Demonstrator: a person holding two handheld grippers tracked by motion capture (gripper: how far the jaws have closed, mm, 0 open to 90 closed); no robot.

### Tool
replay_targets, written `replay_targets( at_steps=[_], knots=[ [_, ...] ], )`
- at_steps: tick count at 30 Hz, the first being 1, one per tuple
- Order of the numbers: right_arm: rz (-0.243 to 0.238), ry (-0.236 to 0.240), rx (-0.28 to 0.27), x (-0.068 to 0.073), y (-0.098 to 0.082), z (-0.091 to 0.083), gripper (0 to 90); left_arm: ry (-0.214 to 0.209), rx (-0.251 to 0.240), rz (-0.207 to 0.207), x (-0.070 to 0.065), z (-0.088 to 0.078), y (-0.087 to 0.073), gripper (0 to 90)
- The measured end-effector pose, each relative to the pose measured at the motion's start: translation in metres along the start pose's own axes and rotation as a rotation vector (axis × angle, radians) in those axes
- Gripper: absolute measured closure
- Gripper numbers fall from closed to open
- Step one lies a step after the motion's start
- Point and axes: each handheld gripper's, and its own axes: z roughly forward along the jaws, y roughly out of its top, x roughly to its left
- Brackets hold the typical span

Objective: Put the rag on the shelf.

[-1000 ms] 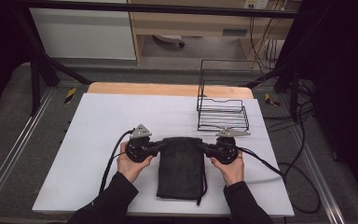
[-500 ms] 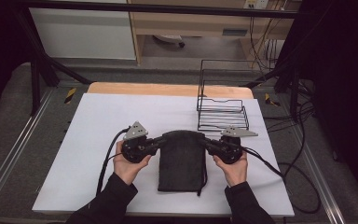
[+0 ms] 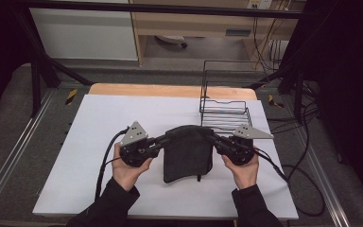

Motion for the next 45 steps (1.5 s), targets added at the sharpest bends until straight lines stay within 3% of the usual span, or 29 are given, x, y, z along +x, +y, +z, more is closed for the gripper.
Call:
replay_targets(
  at_steps=[13, 23, 33, 45],
  knots=[
    [-0.035, -0.018, -0.063, 0.007, 0.011, -0.01, 83.8, -0.011, -0.044, 0.018, -0.001, -0.005, 0.013, 82.0],
    [-0.054, -0.045, -0.121, 0.01, 0.021, -0.019, 83.9, -0.002, -0.077, 0.061, -0.006, -0.004, 0.034, 82.1],
    [-0.083, -0.114, -0.191, 0.012, 0.034, -0.034, 83.9, 0.004, -0.113, 0.091, -0.012, 0.002, 0.055, 82.1],
    [-0.096, -0.163, -0.25, 0.011, 0.047, -0.047, 83.9, 0.006, -0.154, 0.106, -0.015, 0.012, 0.076, 82.2]
  ],
)
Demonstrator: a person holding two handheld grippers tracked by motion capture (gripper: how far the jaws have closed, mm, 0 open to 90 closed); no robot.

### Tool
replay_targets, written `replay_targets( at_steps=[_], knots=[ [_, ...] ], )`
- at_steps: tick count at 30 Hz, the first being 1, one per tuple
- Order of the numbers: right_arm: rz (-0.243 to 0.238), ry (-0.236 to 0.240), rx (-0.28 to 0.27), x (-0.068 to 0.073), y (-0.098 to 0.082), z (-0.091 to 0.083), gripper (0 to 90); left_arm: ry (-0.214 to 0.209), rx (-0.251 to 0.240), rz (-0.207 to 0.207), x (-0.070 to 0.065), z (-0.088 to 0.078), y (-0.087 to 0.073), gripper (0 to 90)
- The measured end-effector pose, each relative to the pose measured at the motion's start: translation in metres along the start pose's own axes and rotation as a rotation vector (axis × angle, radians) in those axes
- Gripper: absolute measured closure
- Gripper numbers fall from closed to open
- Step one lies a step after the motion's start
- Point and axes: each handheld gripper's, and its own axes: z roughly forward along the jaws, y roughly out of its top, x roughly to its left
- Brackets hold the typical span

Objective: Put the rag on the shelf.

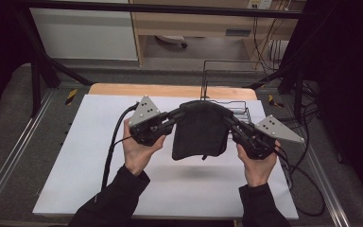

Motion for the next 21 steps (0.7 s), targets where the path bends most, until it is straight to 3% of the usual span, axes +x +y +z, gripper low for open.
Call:
replay_targets(
  at_steps=[11, 21],
  knots=[
    [-0.022, -0.056, -0.057, -0.006, 0.019, -0.009, 83.9, 0.008, -0.054, 0.028, -0.004, 0.015, 0.023, 82.2],
    [-0.039, -0.121, -0.095, -0.019, 0.034, -0.015, 83.9, 0.004, -0.096, 0.015, -0.006, 0.037, 0.037, 82.1]
  ],
)
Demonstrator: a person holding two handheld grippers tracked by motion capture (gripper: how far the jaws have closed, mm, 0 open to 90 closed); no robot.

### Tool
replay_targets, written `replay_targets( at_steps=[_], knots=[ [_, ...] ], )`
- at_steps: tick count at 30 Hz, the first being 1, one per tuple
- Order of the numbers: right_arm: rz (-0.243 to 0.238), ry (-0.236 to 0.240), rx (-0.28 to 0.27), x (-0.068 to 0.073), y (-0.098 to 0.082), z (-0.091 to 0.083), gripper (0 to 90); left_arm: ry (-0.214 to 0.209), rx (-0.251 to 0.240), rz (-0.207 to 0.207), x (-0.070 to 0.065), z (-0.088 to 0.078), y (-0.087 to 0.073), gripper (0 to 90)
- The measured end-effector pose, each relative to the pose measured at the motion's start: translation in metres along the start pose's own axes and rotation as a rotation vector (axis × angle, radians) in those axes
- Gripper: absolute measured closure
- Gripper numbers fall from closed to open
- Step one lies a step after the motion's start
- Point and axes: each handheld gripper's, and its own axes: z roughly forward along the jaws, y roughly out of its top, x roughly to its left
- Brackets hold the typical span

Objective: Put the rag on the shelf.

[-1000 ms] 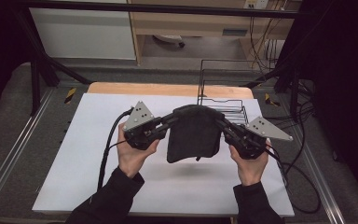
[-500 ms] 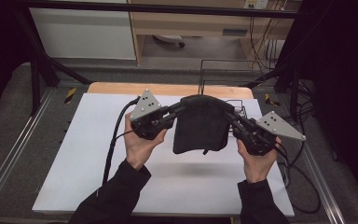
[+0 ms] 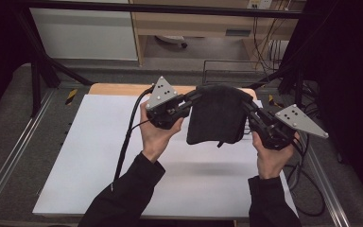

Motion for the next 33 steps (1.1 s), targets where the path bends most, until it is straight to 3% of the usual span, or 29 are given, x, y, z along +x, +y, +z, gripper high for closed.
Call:
replay_targets(
  at_steps=[19, 33],
  knots=[
    [-0.054, -0.103, -0.07, -0.023, 0.043, 0.009, 84.0, 0.019, -0.075, 0.001, 0.005, 0.036, 0.043, 82.1],
    [-0.057, -0.139, -0.11, -0.043, 0.072, 0.024, 84.1, 0.054, -0.113, 0.025, 0.012, 0.059, 0.078, 82.1]
  ],
)
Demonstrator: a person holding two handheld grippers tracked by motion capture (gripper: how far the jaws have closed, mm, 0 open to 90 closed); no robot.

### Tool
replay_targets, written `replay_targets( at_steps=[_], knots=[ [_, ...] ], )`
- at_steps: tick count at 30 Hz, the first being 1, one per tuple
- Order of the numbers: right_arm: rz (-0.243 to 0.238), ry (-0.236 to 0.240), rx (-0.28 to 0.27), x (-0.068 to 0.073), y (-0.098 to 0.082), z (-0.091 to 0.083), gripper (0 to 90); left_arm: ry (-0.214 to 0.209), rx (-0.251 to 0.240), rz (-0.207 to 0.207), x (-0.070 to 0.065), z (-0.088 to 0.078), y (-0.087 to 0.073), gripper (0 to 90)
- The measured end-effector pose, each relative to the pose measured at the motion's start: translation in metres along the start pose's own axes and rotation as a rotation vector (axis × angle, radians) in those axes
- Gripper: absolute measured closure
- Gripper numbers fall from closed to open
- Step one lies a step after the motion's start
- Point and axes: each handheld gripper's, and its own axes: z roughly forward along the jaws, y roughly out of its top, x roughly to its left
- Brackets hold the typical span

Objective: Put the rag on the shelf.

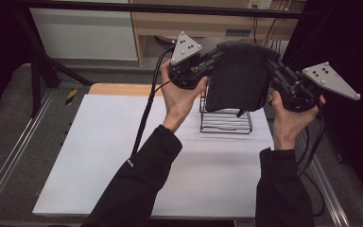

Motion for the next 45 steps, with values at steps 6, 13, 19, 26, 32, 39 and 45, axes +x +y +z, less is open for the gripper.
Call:
replay_targets(
  at_steps=[6, 13, 19, 26, 32, 39, 45],
  knots=[
    [0.002, -0.002, -0.034, -0.008, 0.01, 0.007, 84.1, -0.01, -0.035, -0.024, 0.005, 0.008, 0.011, 82.1],
    [-0.012, -0.005, -0.064, -0.015, 0.024, 0.017, 84.1, 0.01, -0.064, -0.016, 0.01, 0.017, 0.024, 82.1],
    [-0.007, -0.009, -0.085, -0.021, 0.036, 0.028, 84.1, 0.026, -0.089, -0.019, 0.015, 0.025, 0.037, 82.1],
    [-0.022, -0.014, -0.09, -0.027, 0.046, 0.043, 84.0, 0.052, -0.098, -0.017, 0.023, 0.037, 0.044, 82.1],
    [-0.03, -0.021, -0.079, -0.033, 0.046, 0.059, 84.0, 0.07, -0.095, -0.037, 0.034, 0.048, 0.04, 82.1],
    [-0.015, -0.015, -0.044, -0.041, 0.031, 0.077, 84.0, 0.087, -0.066, -0.016, 0.044, 0.062, 0.024, 82.2],
    [0.003, -0.004, -0.012, -0.048, 0.01, 0.084, 84.0, 0.076, -0.054, -0.015, 0.051, 0.069, 0.006, 82.1]
  ],
)
